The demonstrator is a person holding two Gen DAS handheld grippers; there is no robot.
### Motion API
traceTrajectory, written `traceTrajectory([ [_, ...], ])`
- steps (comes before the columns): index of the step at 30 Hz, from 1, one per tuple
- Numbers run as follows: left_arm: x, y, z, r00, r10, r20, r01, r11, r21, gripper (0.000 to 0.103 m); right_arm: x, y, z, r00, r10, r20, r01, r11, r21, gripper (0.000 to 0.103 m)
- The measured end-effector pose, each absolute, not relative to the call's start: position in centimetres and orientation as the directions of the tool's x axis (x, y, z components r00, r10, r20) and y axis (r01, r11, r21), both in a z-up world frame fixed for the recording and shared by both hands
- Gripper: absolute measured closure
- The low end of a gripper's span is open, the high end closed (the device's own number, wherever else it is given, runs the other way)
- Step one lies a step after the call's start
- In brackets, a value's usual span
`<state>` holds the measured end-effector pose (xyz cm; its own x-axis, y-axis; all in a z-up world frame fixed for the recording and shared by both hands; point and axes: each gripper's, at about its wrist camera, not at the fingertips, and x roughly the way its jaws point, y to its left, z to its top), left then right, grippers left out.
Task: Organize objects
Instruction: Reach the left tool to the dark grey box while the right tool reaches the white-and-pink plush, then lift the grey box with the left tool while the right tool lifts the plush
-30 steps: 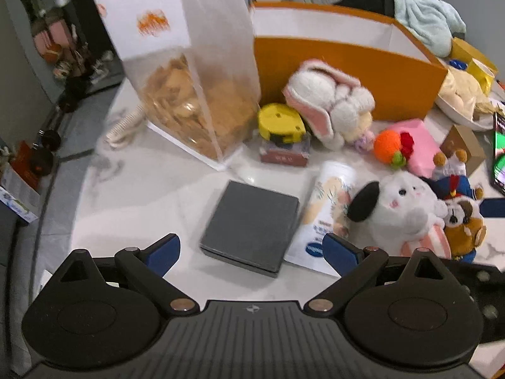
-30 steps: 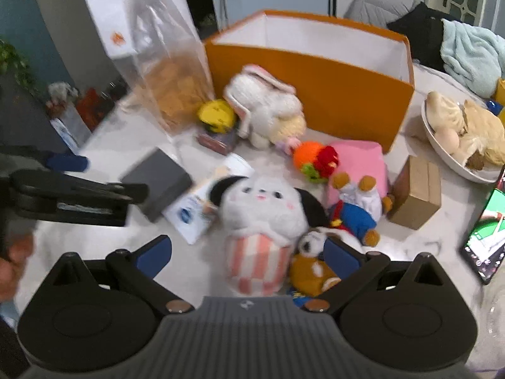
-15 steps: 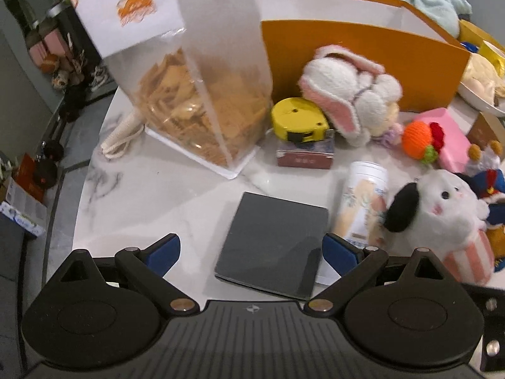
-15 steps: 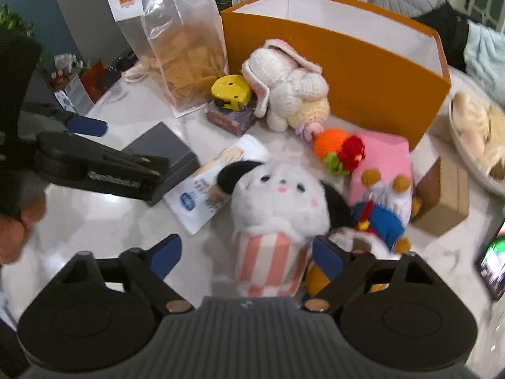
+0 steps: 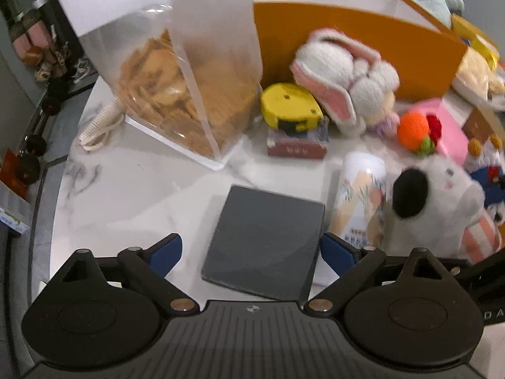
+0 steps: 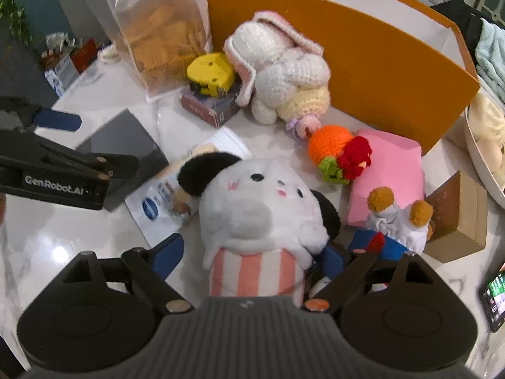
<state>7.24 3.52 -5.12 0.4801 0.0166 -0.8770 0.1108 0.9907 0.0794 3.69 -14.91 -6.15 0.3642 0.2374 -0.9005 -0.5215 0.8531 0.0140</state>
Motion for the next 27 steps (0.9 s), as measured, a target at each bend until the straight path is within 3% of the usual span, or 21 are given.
traceTrajectory([
  [5,7.0,3.6,-5.4,0.488,0.016,-0.873,0.128,0.988,0.090,0.000,3.9,-15.6,-6.6,0.332,0.240,-0.912,-0.527,0.849,0.032,0.033],
  [11,7.5,3.4,-6.7,0.462,0.022,-0.887,0.161,0.981,0.108,0.000,4.4,-15.7,-7.1,0.325,0.263,-0.908,-0.508,0.859,0.067,0.030],
  [15,6.9,3.4,-7.0,0.455,-0.007,-0.890,0.171,0.982,0.079,0.000,3.5,-15.1,-7.0,0.344,0.243,-0.907,-0.536,0.844,0.023,0.036],
  [17,6.7,3.8,-6.7,0.458,-0.030,-0.889,0.161,0.986,0.050,0.012,3.1,-15.1,-6.5,0.346,0.259,-0.902,-0.546,0.837,0.030,0.037],
  [27,6.1,5.2,-3.5,0.528,-0.069,-0.846,0.110,0.994,-0.012,0.013,1.9,-16.4,-3.6,0.386,0.310,-0.869,-0.536,0.842,0.062,0.037],
])
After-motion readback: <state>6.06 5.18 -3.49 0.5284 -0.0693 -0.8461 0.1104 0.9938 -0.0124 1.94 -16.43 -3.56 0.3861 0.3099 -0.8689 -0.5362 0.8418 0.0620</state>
